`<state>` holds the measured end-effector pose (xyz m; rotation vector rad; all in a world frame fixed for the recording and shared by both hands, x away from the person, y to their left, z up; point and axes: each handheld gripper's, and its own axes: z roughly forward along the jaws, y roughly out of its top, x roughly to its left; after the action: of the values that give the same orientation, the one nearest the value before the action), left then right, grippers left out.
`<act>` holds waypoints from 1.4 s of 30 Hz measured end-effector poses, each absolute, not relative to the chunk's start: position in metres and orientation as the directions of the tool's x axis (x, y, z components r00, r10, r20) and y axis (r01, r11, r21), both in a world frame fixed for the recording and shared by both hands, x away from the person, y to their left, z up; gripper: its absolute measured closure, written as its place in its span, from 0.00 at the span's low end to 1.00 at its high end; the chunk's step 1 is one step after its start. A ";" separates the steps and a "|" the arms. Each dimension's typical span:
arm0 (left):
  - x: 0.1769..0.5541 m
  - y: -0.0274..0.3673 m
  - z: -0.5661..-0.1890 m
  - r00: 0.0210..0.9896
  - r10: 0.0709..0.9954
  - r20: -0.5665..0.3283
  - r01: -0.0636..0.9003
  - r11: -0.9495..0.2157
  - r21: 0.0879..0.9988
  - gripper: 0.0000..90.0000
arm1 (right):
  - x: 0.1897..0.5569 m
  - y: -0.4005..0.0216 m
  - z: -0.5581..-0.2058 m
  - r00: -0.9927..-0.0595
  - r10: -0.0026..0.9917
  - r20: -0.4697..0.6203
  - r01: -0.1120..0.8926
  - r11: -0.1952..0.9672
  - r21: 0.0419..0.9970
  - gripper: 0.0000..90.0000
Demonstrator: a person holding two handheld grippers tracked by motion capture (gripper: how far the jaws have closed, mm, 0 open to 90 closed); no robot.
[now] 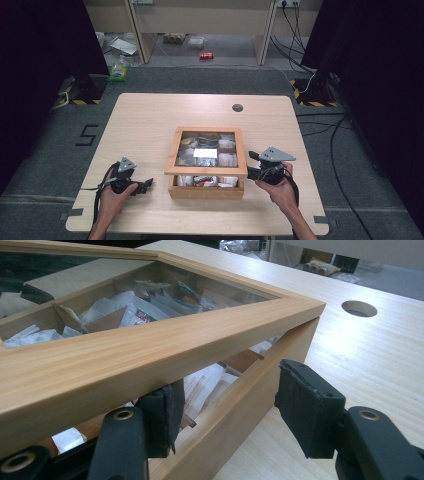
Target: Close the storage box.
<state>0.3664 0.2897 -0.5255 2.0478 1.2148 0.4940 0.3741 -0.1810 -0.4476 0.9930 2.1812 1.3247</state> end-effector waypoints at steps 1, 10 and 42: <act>0.366 0.290 -0.525 0.488 0.872 -0.025 0.608 -0.320 0.727 0.00 | 0.374 -0.181 -0.447 -0.665 0.746 0.022 0.364 0.299 0.882 0.50; 0.366 0.290 -0.526 0.488 0.873 -0.025 0.608 -0.319 0.727 0.00 | 0.368 -0.184 -0.452 -0.655 0.755 0.032 0.387 0.299 0.872 0.50; 0.366 0.290 -0.525 0.486 0.873 -0.025 0.609 -0.319 0.727 0.00 | 0.368 -0.206 -0.451 -0.589 0.800 0.111 0.473 0.231 0.850 0.46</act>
<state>0.3660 0.2897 -0.5254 2.0475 1.2179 0.4949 0.3684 -0.2057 -0.4510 1.1786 2.1612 1.2994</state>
